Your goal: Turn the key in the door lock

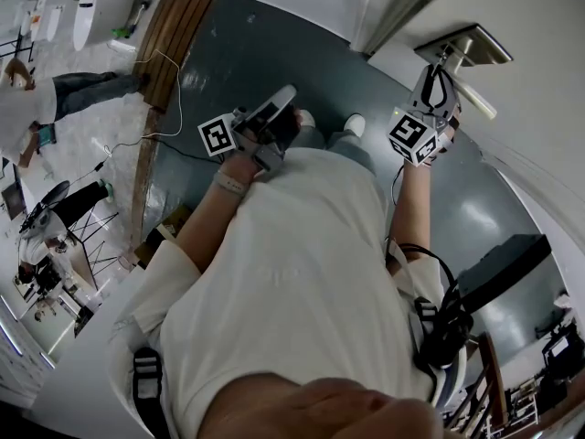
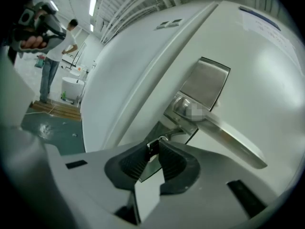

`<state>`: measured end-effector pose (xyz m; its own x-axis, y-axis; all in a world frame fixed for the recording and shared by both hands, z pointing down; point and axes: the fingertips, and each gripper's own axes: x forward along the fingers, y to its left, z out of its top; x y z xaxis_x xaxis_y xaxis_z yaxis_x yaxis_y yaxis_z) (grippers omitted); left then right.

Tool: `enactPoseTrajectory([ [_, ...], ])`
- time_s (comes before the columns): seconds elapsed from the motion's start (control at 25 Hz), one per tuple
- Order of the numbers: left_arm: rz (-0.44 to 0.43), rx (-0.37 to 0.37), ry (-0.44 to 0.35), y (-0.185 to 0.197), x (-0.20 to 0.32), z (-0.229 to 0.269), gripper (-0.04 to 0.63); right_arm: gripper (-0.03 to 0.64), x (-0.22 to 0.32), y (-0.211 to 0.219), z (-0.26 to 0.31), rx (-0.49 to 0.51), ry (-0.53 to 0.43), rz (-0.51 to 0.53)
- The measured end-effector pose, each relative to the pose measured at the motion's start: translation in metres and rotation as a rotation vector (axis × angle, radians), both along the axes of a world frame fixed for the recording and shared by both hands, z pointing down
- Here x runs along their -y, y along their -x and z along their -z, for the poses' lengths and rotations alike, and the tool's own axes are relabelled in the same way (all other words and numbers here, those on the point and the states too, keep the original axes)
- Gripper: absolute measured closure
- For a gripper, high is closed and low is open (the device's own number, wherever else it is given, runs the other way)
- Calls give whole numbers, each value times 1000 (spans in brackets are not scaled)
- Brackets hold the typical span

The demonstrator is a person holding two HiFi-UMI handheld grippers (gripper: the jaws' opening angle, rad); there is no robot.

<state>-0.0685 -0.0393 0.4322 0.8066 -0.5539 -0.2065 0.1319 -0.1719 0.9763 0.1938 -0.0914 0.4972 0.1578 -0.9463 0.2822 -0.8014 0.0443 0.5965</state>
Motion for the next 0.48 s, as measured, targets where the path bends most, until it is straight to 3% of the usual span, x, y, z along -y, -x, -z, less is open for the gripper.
enactPoseTrajectory([
  [0.2,2,-2,2,0,1,0,586,540,0,-1,0,127,-19,-20],
  [0.48,10,-3,7,2,-1,1,586,541,-1,-4,6,433,-84,-46],
])
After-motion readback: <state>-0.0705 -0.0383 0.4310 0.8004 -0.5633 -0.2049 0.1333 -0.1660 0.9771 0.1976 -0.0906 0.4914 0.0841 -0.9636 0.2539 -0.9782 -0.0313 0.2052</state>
